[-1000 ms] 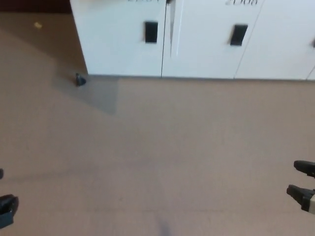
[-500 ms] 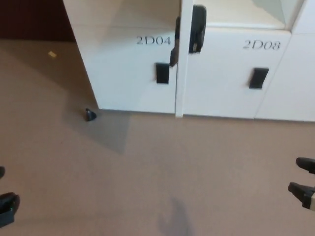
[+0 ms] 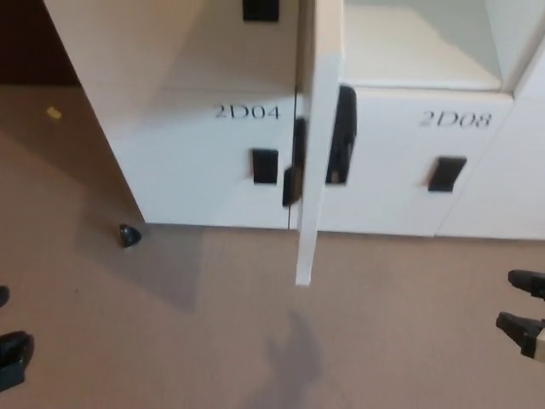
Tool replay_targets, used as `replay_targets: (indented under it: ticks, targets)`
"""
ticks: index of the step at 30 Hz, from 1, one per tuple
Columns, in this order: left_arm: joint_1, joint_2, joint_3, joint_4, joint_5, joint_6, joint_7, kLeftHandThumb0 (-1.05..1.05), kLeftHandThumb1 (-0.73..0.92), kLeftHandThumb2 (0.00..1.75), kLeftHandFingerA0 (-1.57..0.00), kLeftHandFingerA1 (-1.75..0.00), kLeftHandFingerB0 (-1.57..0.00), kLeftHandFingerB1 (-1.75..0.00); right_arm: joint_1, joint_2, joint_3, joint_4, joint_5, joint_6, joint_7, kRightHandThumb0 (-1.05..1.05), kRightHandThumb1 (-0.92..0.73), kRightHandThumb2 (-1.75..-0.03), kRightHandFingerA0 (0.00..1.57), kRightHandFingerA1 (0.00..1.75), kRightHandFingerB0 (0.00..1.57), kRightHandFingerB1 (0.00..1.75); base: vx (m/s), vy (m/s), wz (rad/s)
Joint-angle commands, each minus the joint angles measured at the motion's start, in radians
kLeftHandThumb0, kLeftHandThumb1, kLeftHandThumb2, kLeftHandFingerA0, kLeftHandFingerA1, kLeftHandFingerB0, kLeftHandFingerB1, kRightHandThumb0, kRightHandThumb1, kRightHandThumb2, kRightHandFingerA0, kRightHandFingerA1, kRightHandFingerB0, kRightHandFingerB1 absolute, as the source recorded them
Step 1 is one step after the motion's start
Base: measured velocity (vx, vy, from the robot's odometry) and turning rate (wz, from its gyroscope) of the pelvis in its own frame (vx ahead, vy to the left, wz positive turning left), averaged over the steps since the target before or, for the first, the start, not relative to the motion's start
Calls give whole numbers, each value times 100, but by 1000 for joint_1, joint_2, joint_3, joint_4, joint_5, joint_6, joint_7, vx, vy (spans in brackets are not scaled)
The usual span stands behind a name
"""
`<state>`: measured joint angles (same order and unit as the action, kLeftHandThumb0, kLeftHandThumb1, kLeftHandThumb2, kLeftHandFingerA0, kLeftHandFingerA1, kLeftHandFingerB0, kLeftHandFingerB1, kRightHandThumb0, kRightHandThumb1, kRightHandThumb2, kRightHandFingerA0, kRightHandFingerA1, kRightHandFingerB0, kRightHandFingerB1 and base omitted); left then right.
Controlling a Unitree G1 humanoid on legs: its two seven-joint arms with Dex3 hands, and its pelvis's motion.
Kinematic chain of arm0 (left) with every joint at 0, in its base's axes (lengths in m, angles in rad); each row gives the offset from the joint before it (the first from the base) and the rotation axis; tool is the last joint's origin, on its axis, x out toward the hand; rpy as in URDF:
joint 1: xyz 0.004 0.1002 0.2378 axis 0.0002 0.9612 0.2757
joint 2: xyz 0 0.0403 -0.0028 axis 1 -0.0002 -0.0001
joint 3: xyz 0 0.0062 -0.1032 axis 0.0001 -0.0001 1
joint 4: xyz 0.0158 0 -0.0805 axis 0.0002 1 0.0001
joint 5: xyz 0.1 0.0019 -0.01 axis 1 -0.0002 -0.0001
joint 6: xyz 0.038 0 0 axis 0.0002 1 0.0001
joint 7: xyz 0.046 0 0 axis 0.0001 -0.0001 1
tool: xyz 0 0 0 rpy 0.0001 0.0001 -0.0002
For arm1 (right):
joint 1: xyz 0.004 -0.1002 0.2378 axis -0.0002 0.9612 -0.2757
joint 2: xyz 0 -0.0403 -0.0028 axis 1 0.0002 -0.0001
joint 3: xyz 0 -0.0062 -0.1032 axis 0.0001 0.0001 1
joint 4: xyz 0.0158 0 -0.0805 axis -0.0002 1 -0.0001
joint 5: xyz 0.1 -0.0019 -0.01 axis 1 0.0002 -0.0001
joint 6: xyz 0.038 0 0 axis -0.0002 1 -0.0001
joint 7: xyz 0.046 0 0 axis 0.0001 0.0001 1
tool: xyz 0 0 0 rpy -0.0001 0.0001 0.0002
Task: The robot walks towards an open cabinet and lifts its left hand to push the door towards the right to close it.
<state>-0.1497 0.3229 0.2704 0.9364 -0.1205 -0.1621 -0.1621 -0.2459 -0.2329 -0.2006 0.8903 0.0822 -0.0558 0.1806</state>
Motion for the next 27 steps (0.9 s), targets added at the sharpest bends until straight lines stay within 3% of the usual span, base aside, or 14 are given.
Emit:
replay_targets:
  ticks: [1, 12, 13, 22, 24, 25, 26, 27]
  targets:
    - [20, 14, -5, 16, 17, -36, 18, -6, 47, 90, -42, -64, -24, -54, 7, -12, -2, 22, 0, 0, -7, -8, -59, -56, 62, 55, 41, 45, 329, -153, 6]
    - [29, 15, -13, 9, 17, -42, 26, -7, 47, 90, -43, -64, -25, -54, 6, -13, 2, 25, -3, -5, -5, -9, -58, -56, 60, 54, 40, 45, 277, -215, 0]
    - [29, 16, -15, 10, 18, -43, 24, -10, 64, 59, -47, -54, -34, -43, 6, -11, 1, 23, 1, 0, -7, -7, -60, -56, 60, 54, 40, 45, 245, -268, 0]
    - [35, 23, -31, 23, 31, -59, 25, -10, 66, 58, -51, -54, -35, -41, 16, -5, -3, 16, 4, -4, -20, -6, -60, -57, 58, 55, 41, 46, 80, -175, -3]
    - [36, 25, -35, 25, 36, -62, 29, -10, 66, 58, -51, -54, -35, -41, 16, -6, -3, 20, 3, -11, -18, -6, -60, -57, 58, 55, 41, 46, 32, 7, 3]
    - [37, 25, -37, 25, 37, -61, 30, -9, 66, 58, -51, -54, -35, -41, 16, -8, -2, 21, 2, -14, -15, -6, -42, -86, 48, 65, 29, 55, 0, 0, 0]
    - [38, 25, -37, 24, 37, -60, 31, -9, 66, 58, -51, -54, -35, -41, 15, -8, -1, 21, 1, -16, -13, -6, -42, -86, 48, 65, 29, 55, 73, 57, 55]
    - [38, 24, -35, 22, 33, -55, 30, -7, 47, 90, -45, -65, -24, -53, 16, -8, -1, 17, 2, -11, -12, -5, -42, -86, 47, 64, 29, 56, 99, 66, 23]
